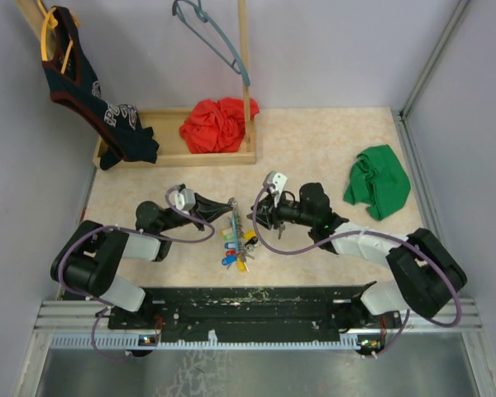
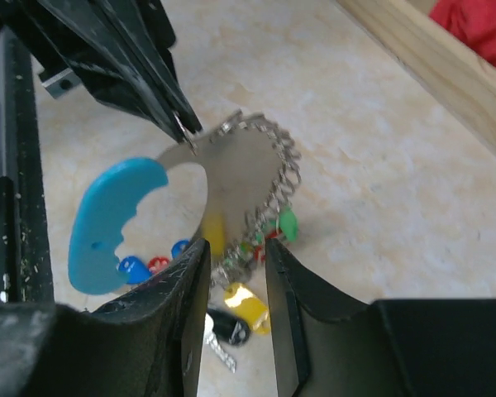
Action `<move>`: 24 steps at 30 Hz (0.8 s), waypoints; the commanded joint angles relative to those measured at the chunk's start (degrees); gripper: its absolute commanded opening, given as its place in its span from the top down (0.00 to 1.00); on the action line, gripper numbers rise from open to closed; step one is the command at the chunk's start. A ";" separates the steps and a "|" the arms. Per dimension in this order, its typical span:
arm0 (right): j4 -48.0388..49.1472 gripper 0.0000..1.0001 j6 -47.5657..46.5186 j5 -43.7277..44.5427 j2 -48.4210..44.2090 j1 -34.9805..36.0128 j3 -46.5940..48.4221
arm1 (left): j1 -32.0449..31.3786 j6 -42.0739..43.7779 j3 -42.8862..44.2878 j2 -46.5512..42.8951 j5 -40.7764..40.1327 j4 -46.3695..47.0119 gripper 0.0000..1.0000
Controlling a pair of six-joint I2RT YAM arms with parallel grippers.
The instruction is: Put the keys on the keyring
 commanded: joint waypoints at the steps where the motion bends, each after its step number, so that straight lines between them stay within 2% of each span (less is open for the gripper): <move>1: 16.55 0.67 -3.09 -12.46 4.53 -0.17 3.90 | 0.03 -1.15 1.19 0.42 1.77 15.41 1.00; 5: 22.65 0.70 -1.99 -15.78 8.31 -0.70 5.08 | -0.01 -1.45 1.46 0.25 2.67 15.41 1.00; 9: 23.86 0.72 -1.38 -19.29 10.23 -0.75 6.69 | 0.04 -1.50 1.63 0.23 3.27 15.41 1.00; 13: 23.88 0.74 -1.01 -20.77 11.23 -0.79 7.35 | -0.05 -1.59 1.81 0.40 3.59 15.41 1.00; 18: 22.81 0.85 -1.19 -21.35 11.95 -0.76 7.99 | -0.01 -1.70 1.99 0.19 4.03 15.44 1.00; 24: 20.39 0.87 -2.17 -21.52 12.21 -0.80 8.18 | -0.01 -1.68 1.89 -0.12 4.20 15.42 1.00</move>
